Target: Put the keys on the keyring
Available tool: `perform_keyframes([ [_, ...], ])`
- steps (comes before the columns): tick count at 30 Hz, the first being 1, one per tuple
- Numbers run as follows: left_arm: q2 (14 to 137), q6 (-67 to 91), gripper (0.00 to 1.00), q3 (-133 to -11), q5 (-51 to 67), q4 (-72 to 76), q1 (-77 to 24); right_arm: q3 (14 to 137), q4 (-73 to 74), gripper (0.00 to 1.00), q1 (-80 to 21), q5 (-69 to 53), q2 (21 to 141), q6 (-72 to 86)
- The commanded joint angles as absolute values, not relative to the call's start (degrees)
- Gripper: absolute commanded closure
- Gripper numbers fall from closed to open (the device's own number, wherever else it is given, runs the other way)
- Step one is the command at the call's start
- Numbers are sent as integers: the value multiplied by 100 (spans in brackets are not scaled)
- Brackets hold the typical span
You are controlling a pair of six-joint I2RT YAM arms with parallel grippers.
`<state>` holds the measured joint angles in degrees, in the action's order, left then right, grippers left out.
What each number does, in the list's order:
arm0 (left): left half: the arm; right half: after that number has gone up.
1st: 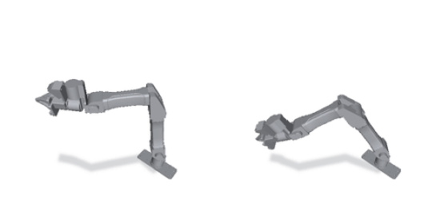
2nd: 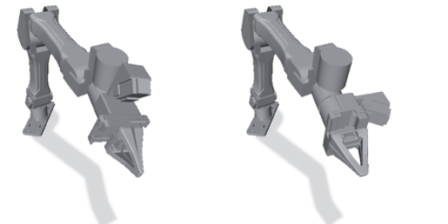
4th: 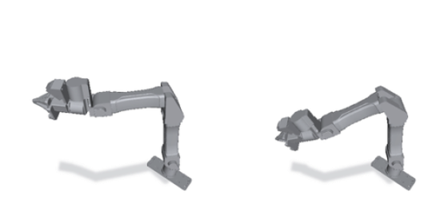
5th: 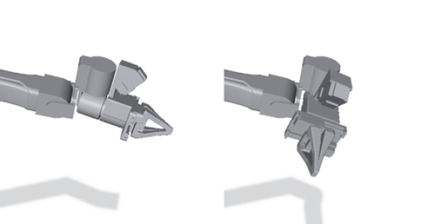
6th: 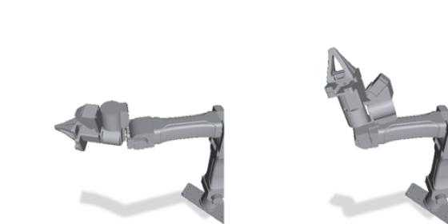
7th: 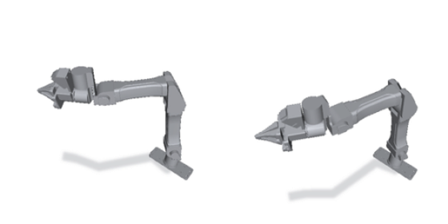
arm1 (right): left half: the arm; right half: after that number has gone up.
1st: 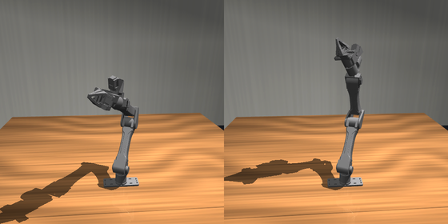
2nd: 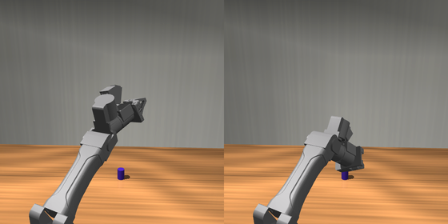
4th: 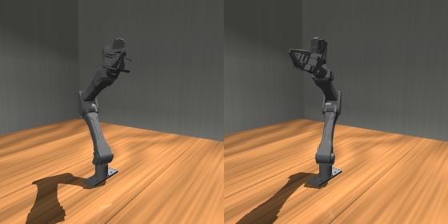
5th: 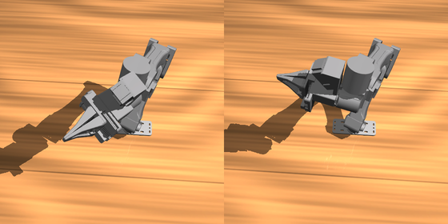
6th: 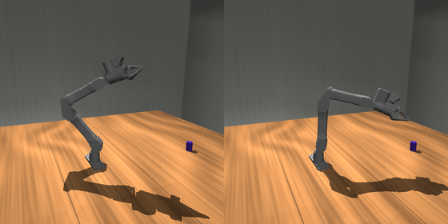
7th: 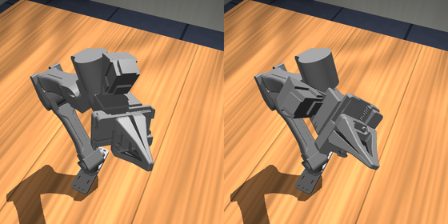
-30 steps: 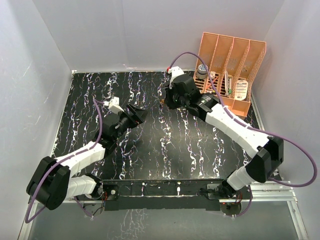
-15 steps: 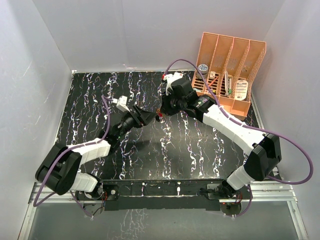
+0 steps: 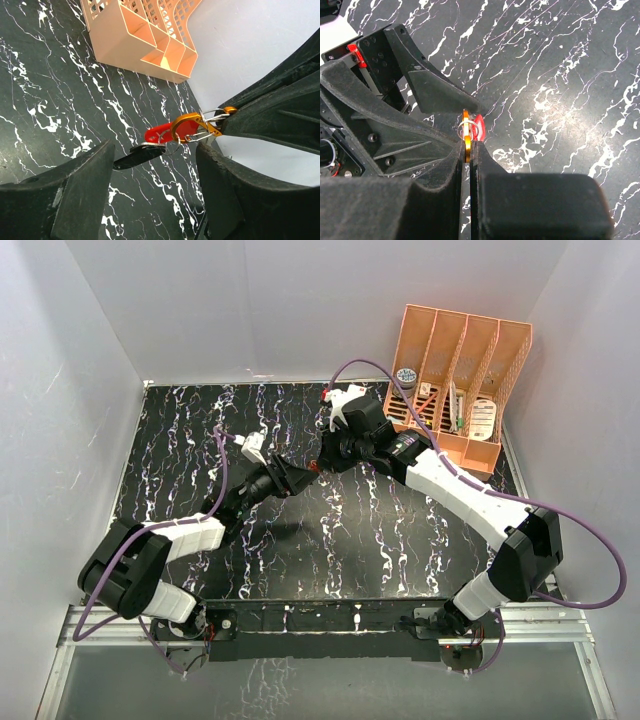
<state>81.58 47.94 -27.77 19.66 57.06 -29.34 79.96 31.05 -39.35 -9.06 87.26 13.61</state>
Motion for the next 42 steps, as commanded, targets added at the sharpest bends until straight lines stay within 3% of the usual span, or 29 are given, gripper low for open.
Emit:
perform_keyframes([
  [1,8046,4606,39,-2963,2000,6001,-2909,8005,2718,100,-3923,-1157,8429,1292],
  [8,7942,4571,52,-2872,1906,6162,-2907,7950,2738,100,-3927,-1391,8402,1261],
  [13,7913,4558,75,-2804,1994,6392,-2913,7939,2794,100,-3929,-1429,8439,1247],
  [21,7902,4519,100,-2762,2070,6541,-2927,7928,2780,100,-3921,-1403,8498,1247],
  [27,7945,4509,100,-2704,2092,6701,-2926,7846,2611,77,-3921,-1293,8456,1289],
  [42,7903,4453,100,-2595,2142,6865,-2926,7721,2466,68,-3913,-802,8316,1443],
])
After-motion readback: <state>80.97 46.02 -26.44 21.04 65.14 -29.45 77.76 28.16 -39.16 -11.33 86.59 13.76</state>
